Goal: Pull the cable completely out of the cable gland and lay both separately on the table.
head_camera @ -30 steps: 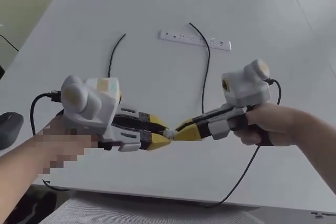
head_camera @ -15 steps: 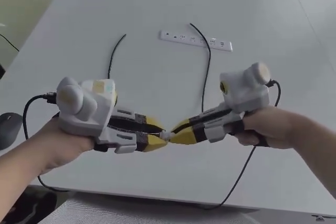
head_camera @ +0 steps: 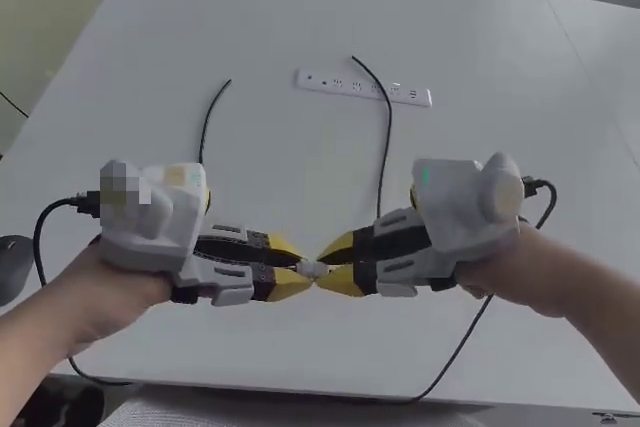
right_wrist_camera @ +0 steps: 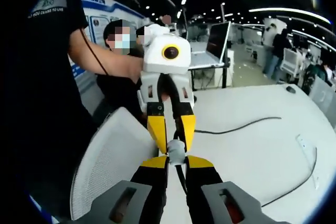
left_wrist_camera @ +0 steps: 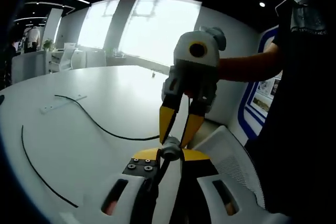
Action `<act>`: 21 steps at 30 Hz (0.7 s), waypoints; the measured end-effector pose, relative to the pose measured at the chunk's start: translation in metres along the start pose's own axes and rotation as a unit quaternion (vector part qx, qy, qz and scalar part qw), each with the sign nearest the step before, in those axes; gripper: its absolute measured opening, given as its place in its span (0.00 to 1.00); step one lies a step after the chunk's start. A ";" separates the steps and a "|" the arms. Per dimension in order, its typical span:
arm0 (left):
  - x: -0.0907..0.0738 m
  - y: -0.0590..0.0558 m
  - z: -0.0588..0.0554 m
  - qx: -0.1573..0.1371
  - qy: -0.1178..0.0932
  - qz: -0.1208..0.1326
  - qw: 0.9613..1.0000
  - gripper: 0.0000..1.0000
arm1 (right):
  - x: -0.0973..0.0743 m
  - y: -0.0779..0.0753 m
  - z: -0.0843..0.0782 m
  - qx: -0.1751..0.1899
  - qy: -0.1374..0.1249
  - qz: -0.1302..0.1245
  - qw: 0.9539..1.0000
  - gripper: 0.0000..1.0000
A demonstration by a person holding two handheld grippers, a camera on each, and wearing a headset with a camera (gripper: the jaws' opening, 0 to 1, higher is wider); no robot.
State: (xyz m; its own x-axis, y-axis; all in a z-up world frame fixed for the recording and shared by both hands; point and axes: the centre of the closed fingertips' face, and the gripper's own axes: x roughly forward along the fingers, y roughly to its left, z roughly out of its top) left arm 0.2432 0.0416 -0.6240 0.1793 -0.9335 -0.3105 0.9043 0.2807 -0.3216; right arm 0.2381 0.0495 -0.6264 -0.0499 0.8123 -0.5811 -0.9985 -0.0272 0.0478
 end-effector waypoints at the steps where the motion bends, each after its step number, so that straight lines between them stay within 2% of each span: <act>1: 0.000 0.000 0.000 -0.001 -0.001 0.000 1.000 0.15 | 0.000 0.000 0.000 -0.006 0.003 -0.009 1.000 0.07; 2: 0.000 0.001 0.000 0.000 -0.001 0.002 1.000 0.15 | 0.001 -0.001 0.000 -0.016 0.006 -0.021 1.000 0.07; 3: -0.001 0.001 0.000 -0.002 -0.001 0.002 1.000 0.15 | 0.002 0.000 0.000 -0.049 0.015 -0.033 0.998 0.07; 6: 0.000 0.000 -0.002 -0.012 0.002 -0.001 1.000 0.15 | 0.003 0.003 -0.003 -0.096 0.037 -0.054 0.993 0.07; 8: -0.001 0.000 -0.003 -0.016 -0.001 -0.002 1.000 0.15 | 0.003 0.004 -0.002 -0.123 0.045 -0.070 0.989 0.07; 11: -0.002 0.001 -0.001 -0.030 -0.012 -0.003 0.999 0.15 | 0.002 0.002 0.001 -0.155 0.052 -0.111 0.980 0.07; 12: -0.003 0.001 0.000 -0.031 -0.013 -0.003 0.999 0.15 | 0.002 0.001 0.001 -0.162 0.052 -0.120 0.978 0.07; 15: -0.003 0.000 0.002 -0.040 -0.019 -0.004 0.999 0.15 | 0.002 0.003 0.002 -0.165 0.053 -0.138 0.975 0.07; 18: -0.003 -0.002 0.000 -0.038 -0.014 -0.007 0.999 0.15 | 0.002 0.003 0.001 -0.165 0.054 -0.141 0.975 0.07; 19: -0.002 -0.003 -0.001 -0.038 -0.011 -0.009 0.999 0.15 | 0.003 0.005 0.000 -0.163 0.055 -0.135 0.976 0.07; 21: -0.002 -0.003 -0.002 -0.038 -0.012 -0.008 0.999 0.15 | 0.002 0.004 -0.001 -0.170 0.061 -0.137 0.974 0.07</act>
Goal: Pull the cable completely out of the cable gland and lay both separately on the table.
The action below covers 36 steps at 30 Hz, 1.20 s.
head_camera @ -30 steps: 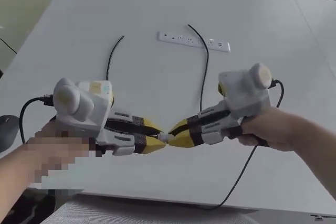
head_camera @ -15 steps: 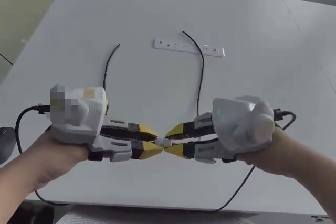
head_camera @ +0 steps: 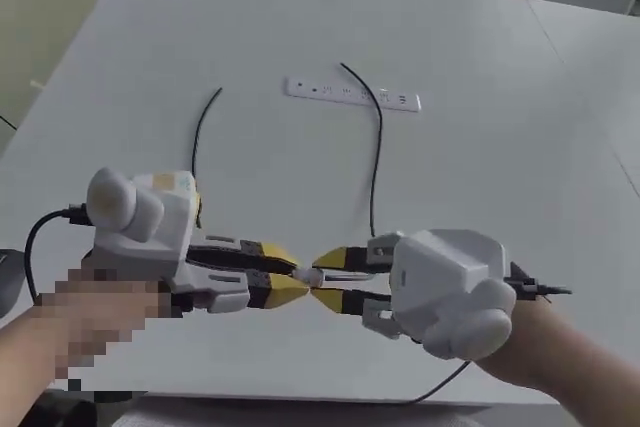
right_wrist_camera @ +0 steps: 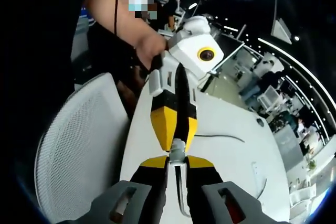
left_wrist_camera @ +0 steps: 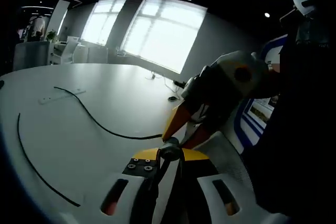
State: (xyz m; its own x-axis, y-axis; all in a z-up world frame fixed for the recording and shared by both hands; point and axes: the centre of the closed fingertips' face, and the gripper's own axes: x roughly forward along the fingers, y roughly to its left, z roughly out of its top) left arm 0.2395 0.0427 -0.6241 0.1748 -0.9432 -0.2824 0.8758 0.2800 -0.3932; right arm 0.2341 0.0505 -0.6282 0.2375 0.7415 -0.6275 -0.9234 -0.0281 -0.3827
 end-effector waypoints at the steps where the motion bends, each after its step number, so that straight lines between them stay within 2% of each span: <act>1: 0.000 0.000 0.000 -0.002 -0.001 -0.001 1.000 0.15 | 0.000 0.000 0.001 0.001 0.000 0.001 1.000 0.08; 9: -0.001 0.001 -0.001 0.001 0.001 -0.004 1.000 0.15 | 0.001 -0.001 0.001 0.033 0.001 0.004 0.999 0.08; 11: -0.002 0.001 0.000 0.003 0.000 -0.005 1.000 0.15 | 0.001 -0.003 0.001 0.059 -0.006 0.009 0.998 0.08; 14: -0.002 0.000 0.000 0.007 0.000 -0.007 1.000 0.15 | 0.000 -0.001 0.001 0.110 -0.024 0.033 0.993 0.10; 16: -0.003 0.000 0.000 0.011 0.000 -0.005 1.000 0.15 | -0.002 -0.007 -0.003 0.147 -0.026 0.035 0.988 0.15; 17: -0.004 -0.001 0.000 0.012 0.000 -0.005 1.000 0.15 | -0.003 -0.007 -0.002 0.170 -0.036 0.046 0.984 0.18; 19: -0.005 -0.001 0.000 0.015 0.000 -0.005 1.000 0.15 | -0.008 -0.004 -0.001 0.216 -0.054 0.080 0.972 0.20; 20: -0.005 -0.002 0.000 0.017 0.000 -0.005 1.000 0.15 | -0.011 -0.003 0.001 0.244 -0.068 0.102 0.962 0.20; 22: -0.005 -0.005 0.000 0.034 0.003 -0.011 0.999 0.15 | -0.015 0.000 0.004 0.313 -0.087 0.143 0.935 0.19; 23: -0.005 -0.006 0.000 0.043 0.003 -0.012 0.999 0.15 | -0.017 -0.001 0.003 0.334 -0.092 0.156 0.925 0.19; 24: -0.005 -0.008 0.000 0.051 0.004 -0.013 0.999 0.15 | -0.017 -0.004 0.000 0.352 -0.099 0.165 0.916 0.21; 26: -0.005 -0.008 -0.002 0.062 0.006 -0.014 0.998 0.15 | -0.016 -0.010 0.000 0.378 -0.115 0.173 0.902 0.22; 27: -0.004 -0.008 -0.002 0.063 0.006 -0.014 0.998 0.15 | -0.017 -0.012 0.003 0.400 -0.129 0.187 0.888 0.22; 29: -0.004 -0.009 -0.003 0.066 0.007 -0.014 0.998 0.15 | -0.017 -0.013 0.009 0.414 -0.145 0.206 0.875 0.21; 31: -0.003 -0.010 -0.002 0.069 0.006 -0.014 0.998 0.15 | -0.015 -0.008 0.009 0.420 -0.133 0.223 0.870 0.21; 33: -0.002 -0.010 -0.002 0.070 0.006 -0.015 0.997 0.15 | -0.011 -0.005 0.009 0.406 -0.126 0.229 0.876 0.21; 34: -0.002 -0.011 -0.002 0.074 0.006 -0.016 0.997 0.15 | -0.009 -0.003 0.008 0.406 -0.121 0.237 0.874 0.21; 35: -0.001 -0.011 -0.001 0.077 0.007 -0.016 0.997 0.15 | -0.008 0.001 0.009 0.418 -0.120 0.252 0.865 0.22; 36: -0.001 -0.011 -0.001 0.079 0.007 -0.015 0.997 0.15 | -0.007 0.002 0.009 0.419 -0.119 0.257 0.863 0.22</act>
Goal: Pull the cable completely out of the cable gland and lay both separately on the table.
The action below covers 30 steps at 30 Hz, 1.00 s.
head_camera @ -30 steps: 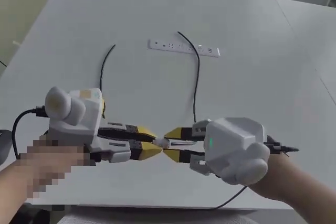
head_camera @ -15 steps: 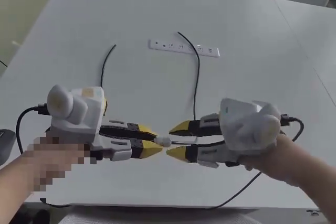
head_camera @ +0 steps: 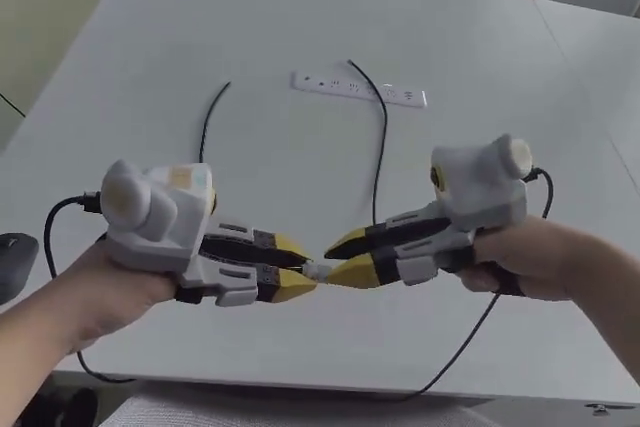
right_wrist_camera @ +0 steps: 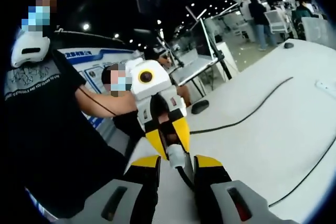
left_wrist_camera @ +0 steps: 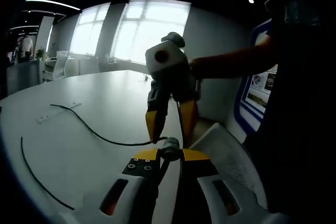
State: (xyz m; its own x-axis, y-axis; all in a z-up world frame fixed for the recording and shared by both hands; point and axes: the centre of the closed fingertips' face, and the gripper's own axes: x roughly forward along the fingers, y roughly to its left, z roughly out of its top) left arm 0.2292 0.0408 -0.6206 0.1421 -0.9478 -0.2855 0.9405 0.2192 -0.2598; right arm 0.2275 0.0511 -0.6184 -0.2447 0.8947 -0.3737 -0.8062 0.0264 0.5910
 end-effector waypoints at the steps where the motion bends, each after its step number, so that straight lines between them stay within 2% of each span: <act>1: 0.000 0.000 0.000 0.000 0.001 0.000 1.000 0.15 | 0.001 0.000 -0.001 -0.002 0.002 0.002 1.000 0.21; 4: 0.001 0.002 0.000 -0.004 0.001 0.002 1.000 0.15 | 0.003 0.000 -0.008 -0.002 0.016 0.007 1.000 0.15; 6: 0.002 0.002 0.000 -0.005 0.002 0.002 1.000 0.15 | 0.002 -0.002 -0.007 -0.002 0.010 0.007 1.000 0.09; 8: 0.003 0.004 0.000 -0.005 0.002 0.005 1.000 0.15 | 0.001 -0.002 -0.007 0.003 0.005 0.008 1.000 0.09; 13: 0.006 0.005 -0.003 -0.007 0.006 0.003 1.000 0.15 | 0.001 -0.004 -0.011 -0.003 0.012 0.008 1.000 0.09; 16: 0.007 0.007 -0.004 -0.012 0.009 0.004 1.000 0.15 | 0.001 -0.006 -0.012 -0.026 0.019 -0.001 0.999 0.08; 18: 0.007 0.010 -0.003 -0.030 0.007 0.004 1.000 0.15 | -0.001 -0.009 -0.011 -0.044 0.018 -0.008 0.999 0.08; 21: 0.007 0.010 -0.002 -0.030 0.005 0.002 1.000 0.15 | -0.003 -0.011 -0.009 -0.065 0.021 -0.023 0.997 0.08; 24: 0.006 0.011 0.000 -0.038 0.001 0.003 0.999 0.15 | -0.005 -0.012 -0.006 -0.111 0.022 -0.049 0.992 0.07; 26: 0.005 0.012 0.002 -0.043 -0.002 0.005 0.999 0.15 | -0.005 -0.011 -0.003 -0.153 0.028 -0.074 0.985 0.07; 27: 0.005 0.011 0.003 -0.046 -0.004 0.002 0.999 0.15 | -0.005 -0.007 -0.003 -0.176 0.041 -0.086 0.980 0.07; 28: 0.003 0.011 0.004 -0.047 -0.005 0.002 0.999 0.15 | -0.006 -0.010 -0.003 -0.194 0.047 -0.098 0.975 0.07; 30: 0.002 0.010 0.006 -0.053 -0.010 -0.001 0.999 0.15 | -0.005 -0.008 -0.002 -0.241 0.067 -0.126 0.960 0.07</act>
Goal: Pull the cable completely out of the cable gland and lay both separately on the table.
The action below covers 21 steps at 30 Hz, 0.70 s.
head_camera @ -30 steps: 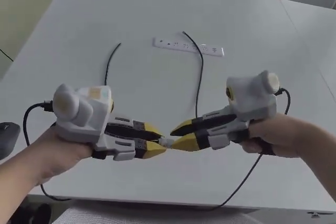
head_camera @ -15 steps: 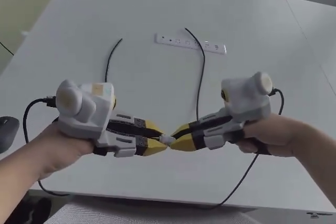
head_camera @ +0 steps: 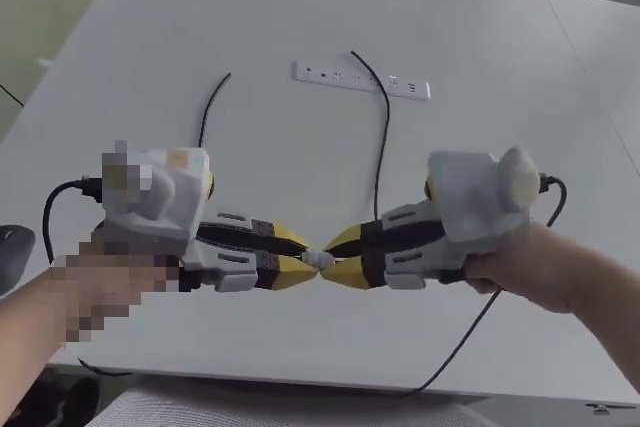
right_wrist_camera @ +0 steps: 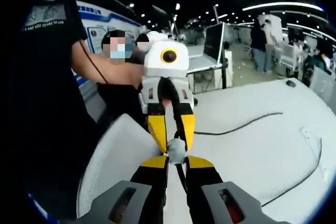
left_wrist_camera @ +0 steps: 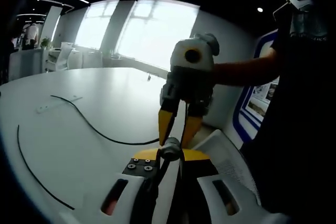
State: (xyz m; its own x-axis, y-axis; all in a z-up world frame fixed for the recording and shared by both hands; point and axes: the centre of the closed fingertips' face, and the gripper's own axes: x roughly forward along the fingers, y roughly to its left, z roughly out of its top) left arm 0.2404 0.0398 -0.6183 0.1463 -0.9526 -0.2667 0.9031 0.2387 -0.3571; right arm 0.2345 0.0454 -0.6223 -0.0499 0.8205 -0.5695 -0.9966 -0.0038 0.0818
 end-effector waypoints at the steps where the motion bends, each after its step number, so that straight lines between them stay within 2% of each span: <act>1: -0.001 0.000 0.000 -0.004 -0.003 0.000 1.000 0.15 | 0.000 -0.001 0.001 -0.021 0.007 -0.014 1.000 0.07; 2: -0.002 0.001 0.001 -0.007 -0.006 -0.001 1.000 0.15 | 0.000 0.000 0.001 -0.029 0.010 -0.021 0.999 0.07; 3: -0.002 0.001 0.002 -0.014 -0.008 -0.002 1.000 0.15 | 0.001 0.000 0.002 -0.055 0.017 -0.042 0.997 0.07; 5: -0.003 0.000 0.002 -0.022 -0.008 -0.005 1.000 0.15 | 0.001 0.001 0.003 -0.087 0.028 -0.063 0.994 0.07; 9: -0.003 -0.001 0.002 -0.028 -0.009 -0.006 1.000 0.15 | 0.003 0.001 0.003 -0.144 0.054 -0.108 0.982 0.07; 10: -0.005 -0.001 0.004 -0.033 -0.012 -0.006 0.999 0.15 | 0.002 0.000 0.005 -0.159 0.057 -0.122 0.978 0.07; 12: -0.006 -0.002 0.005 -0.044 -0.015 -0.011 0.999 0.15 | 0.003 0.002 0.007 -0.174 0.060 -0.132 0.974 0.07; 14: -0.007 -0.003 0.004 -0.044 -0.015 -0.012 0.999 0.15 | 0.003 0.003 0.007 -0.201 0.074 -0.143 0.966 0.07; 15: -0.007 -0.004 0.004 -0.046 -0.015 -0.013 0.999 0.15 | 0.004 0.004 0.007 -0.223 0.082 -0.149 0.960 0.07; 17: -0.007 -0.005 0.002 -0.054 -0.012 -0.015 0.998 0.15 | 0.005 0.006 0.006 -0.230 0.088 -0.158 0.956 0.07; 21: -0.007 -0.004 0.002 -0.054 -0.012 -0.013 0.998 0.15 | 0.005 0.002 0.006 -0.225 0.082 -0.171 0.956 0.07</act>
State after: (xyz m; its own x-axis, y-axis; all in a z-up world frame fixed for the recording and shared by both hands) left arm 0.2367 0.0454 -0.6135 0.1343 -0.9625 -0.2356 0.8583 0.2318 -0.4577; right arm 0.2325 0.0530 -0.6204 0.3108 0.7170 -0.6239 -0.8819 -0.0273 -0.4707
